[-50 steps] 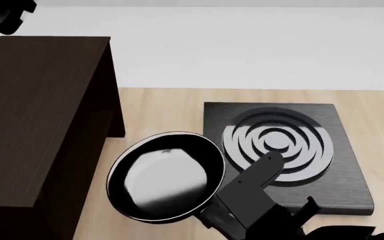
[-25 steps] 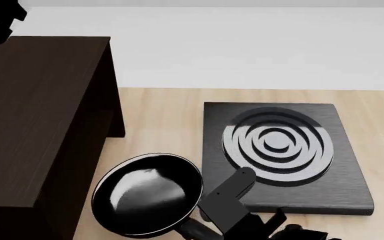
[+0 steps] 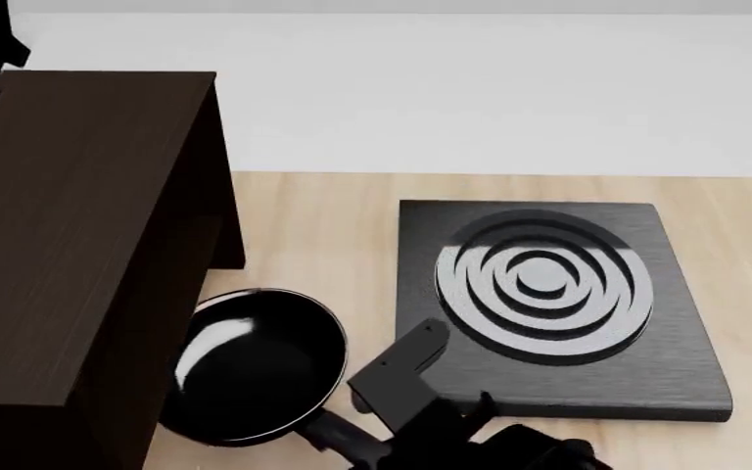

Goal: Put the frying pan under the cabinet shelf.

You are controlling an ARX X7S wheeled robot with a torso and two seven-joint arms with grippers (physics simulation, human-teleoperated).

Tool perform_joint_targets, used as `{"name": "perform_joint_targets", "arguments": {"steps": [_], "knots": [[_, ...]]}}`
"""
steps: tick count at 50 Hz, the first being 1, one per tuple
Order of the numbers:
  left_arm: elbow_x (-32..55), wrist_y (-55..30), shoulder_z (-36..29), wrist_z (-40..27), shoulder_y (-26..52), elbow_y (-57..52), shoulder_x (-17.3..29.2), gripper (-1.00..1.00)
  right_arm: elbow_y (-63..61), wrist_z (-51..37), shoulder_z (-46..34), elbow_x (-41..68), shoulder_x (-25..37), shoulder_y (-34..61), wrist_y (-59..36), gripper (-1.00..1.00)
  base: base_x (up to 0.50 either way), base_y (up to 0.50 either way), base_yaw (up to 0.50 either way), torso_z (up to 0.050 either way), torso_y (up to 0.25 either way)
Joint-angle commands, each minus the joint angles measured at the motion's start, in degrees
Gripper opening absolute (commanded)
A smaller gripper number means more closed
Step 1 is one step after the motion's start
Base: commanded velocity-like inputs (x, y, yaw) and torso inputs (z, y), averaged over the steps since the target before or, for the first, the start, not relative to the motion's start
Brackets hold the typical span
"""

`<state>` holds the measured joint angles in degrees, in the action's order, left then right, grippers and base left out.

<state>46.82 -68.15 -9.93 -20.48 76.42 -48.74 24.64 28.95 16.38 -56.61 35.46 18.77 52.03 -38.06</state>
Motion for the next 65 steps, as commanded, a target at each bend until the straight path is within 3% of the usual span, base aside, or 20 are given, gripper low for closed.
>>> {"name": "perform_joint_targets", "arguments": {"steps": [1, 12, 20, 24, 40, 41, 65], "knots": [[4.2, -4.5, 2.0, -2.9, 1.9, -2.5, -0.3, 1.00, 20.7, 8.8, -0.7, -4.0, -10.8, 3.4, 12.6, -1.00, 0.00, 0.00, 0.00, 0.000, 0.000], [6.1, -6.0, 3.2, -4.3, 2.6, -3.5, 0.6, 1.00, 31.4, 15.2, -2.4, -3.0, -18.7, 4.9, 17.5, -1.00, 0.00, 0.00, 0.00, 0.000, 0.001], [9.0, -9.0, 4.6, -5.8, 5.2, -3.8, 0.9, 1.00, 30.9, 12.5, -24.4, 21.2, -18.8, 11.3, 22.6, -1.00, 0.00, 0.00, 0.00, 0.000, 0.000], [12.0, -11.6, 6.2, -7.5, 6.0, -4.8, 1.1, 1.00, 29.8, 12.0, -30.0, 27.4, -18.8, 14.3, 23.5, -1.00, 0.00, 0.00, 0.00, 0.000, 0.000], [29.0, -20.2, 12.6, -19.4, 8.7, -6.4, 1.8, 1.00, 30.3, 12.8, -31.5, 32.8, -18.8, 19.0, 25.3, -1.00, 0.00, 0.00, 0.00, 0.001, 0.001], [29.4, -19.9, 12.4, -19.9, 8.5, -6.4, 1.9, 1.00, 30.5, 12.8, -31.5, 32.4, -18.8, 18.9, 25.3, 1.00, 0.00, 0.00, 0.00, 0.000, 0.000], [23.7, -12.6, 7.2, -17.1, 5.3, -6.4, 3.9, 1.00, 36.1, 13.7, -30.0, 28.3, -18.8, 19.7, 25.8, 1.00, 0.00, 0.00, 0.00, 0.000, 0.000]]}}
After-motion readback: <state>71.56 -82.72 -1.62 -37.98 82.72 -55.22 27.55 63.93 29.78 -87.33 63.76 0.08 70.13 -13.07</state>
